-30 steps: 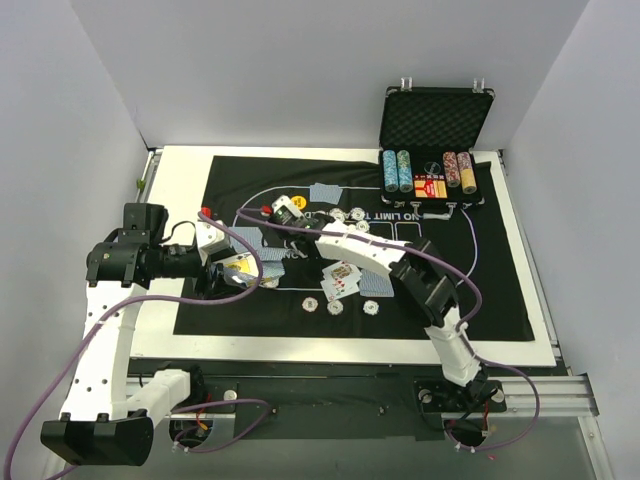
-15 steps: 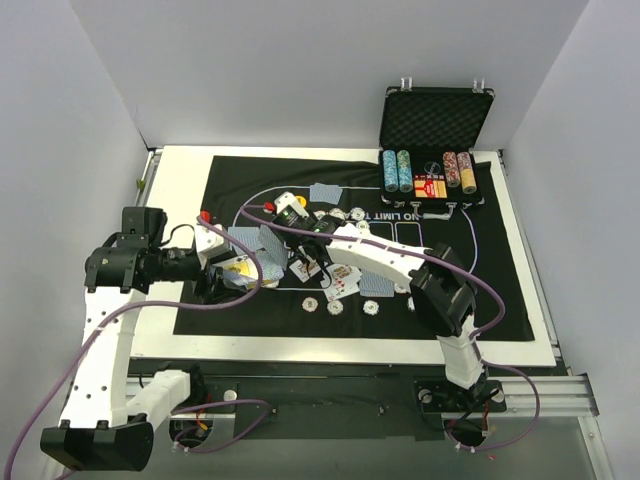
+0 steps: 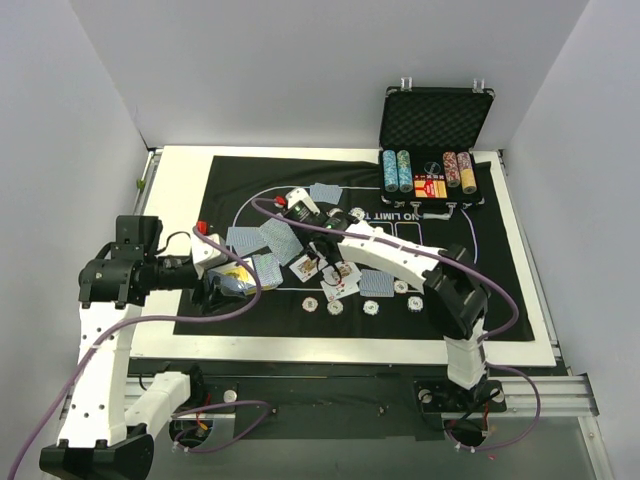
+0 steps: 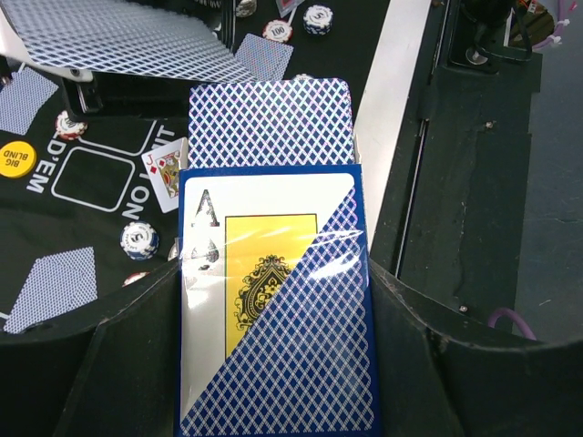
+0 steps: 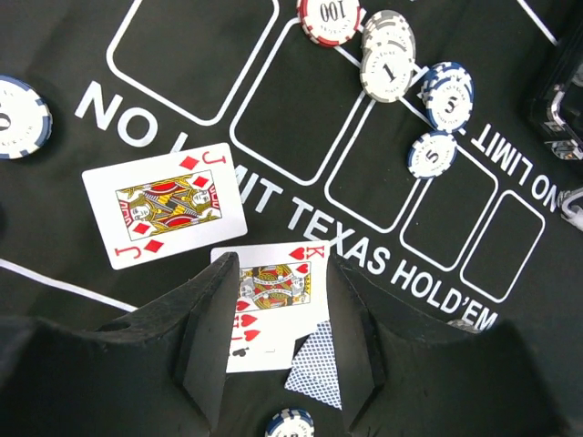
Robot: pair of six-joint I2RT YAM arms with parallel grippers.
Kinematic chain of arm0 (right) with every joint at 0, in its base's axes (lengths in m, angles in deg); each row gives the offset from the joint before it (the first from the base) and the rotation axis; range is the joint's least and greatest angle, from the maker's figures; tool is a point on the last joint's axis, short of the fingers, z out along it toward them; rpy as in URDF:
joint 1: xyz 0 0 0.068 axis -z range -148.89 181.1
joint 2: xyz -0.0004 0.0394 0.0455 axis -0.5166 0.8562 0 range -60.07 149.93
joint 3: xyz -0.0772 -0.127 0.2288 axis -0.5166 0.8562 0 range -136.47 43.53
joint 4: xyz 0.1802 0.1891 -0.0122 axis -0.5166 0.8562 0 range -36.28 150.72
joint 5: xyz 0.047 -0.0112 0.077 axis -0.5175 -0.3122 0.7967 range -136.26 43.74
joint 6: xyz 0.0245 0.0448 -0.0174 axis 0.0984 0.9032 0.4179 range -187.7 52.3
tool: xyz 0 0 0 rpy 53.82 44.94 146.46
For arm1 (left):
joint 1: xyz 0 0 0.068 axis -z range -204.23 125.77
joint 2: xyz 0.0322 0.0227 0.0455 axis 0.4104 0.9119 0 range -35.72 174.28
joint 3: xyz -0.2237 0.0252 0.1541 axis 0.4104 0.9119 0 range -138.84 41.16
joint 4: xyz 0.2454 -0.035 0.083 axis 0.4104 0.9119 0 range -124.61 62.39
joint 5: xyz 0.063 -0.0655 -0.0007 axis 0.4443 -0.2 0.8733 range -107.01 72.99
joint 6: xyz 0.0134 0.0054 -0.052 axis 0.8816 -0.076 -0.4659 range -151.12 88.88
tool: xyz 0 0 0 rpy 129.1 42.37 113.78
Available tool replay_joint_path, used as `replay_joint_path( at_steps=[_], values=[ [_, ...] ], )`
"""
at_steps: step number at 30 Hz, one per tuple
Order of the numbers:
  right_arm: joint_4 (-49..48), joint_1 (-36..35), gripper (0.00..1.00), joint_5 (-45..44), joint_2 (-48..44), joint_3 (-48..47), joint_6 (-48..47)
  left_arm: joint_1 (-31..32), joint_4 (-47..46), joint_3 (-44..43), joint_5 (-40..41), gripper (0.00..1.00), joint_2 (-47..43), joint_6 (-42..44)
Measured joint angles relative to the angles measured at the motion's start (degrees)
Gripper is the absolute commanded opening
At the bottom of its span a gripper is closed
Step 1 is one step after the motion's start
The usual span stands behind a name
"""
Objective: Distribute texas hold em gaming equipment
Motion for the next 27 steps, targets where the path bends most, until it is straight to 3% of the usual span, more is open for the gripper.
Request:
replay_joint_path(
  at_steps=[17,21,27],
  values=[
    [1.2,-1.7,0.37,0.3,-18.2,5.4,3.6,0.0,1.5,1.6,0.0,0.06,-2.4,0.7],
    [3.5,-4.7,0.37,-2.2,-17.8,6.3,3.5,0.0,1.4,1.7,0.0,0.06,-2.7,0.6],
    [9.7,-10.3,0.51,-15.6,-9.3,0.3,2.4,0.0,1.4,1.7,0.0,0.06,-2.7,0.6]
  ],
)
